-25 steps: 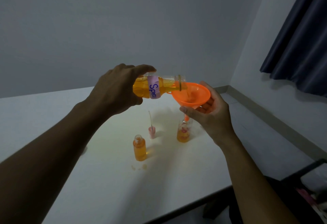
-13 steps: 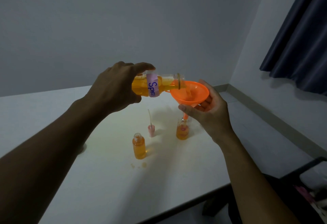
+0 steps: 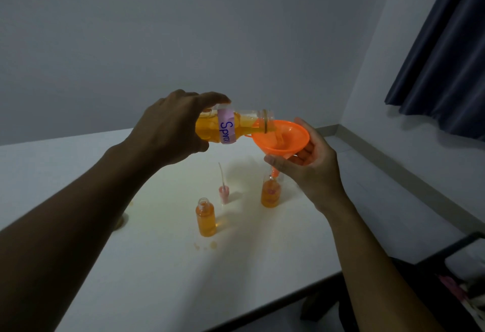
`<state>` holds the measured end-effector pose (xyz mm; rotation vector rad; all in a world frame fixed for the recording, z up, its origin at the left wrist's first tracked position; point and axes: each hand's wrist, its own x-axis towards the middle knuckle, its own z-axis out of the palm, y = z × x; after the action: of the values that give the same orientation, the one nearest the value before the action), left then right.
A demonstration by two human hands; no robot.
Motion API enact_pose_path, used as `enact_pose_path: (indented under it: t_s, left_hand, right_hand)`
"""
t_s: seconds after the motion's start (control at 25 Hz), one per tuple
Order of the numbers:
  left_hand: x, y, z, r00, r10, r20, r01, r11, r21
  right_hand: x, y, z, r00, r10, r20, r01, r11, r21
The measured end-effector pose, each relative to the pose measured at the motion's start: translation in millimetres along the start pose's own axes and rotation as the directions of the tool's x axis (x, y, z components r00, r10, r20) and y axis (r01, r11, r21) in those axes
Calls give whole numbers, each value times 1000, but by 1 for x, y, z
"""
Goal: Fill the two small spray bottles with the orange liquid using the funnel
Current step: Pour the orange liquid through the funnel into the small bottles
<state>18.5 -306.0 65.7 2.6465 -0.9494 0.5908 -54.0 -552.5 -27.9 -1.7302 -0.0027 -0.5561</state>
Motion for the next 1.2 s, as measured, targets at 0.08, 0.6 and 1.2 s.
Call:
enact_pose_path:
  t_s: [0.08, 0.6, 1.2]
  left_hand:
    - [0, 1, -1, 1000, 1, 1, -1, 1000, -4]
    - [0, -1, 1, 1000, 0, 6, 0, 1000, -17]
    - [-4, -5, 5, 1000, -12, 1, 12, 994, -110]
  right_hand:
    - [0, 0, 0, 1000, 0, -2, 0, 1000, -6]
    - [2, 2, 1, 1000, 1, 3, -1, 1000, -16]
    - [2, -3, 1, 1000, -2, -4, 2, 1000, -13]
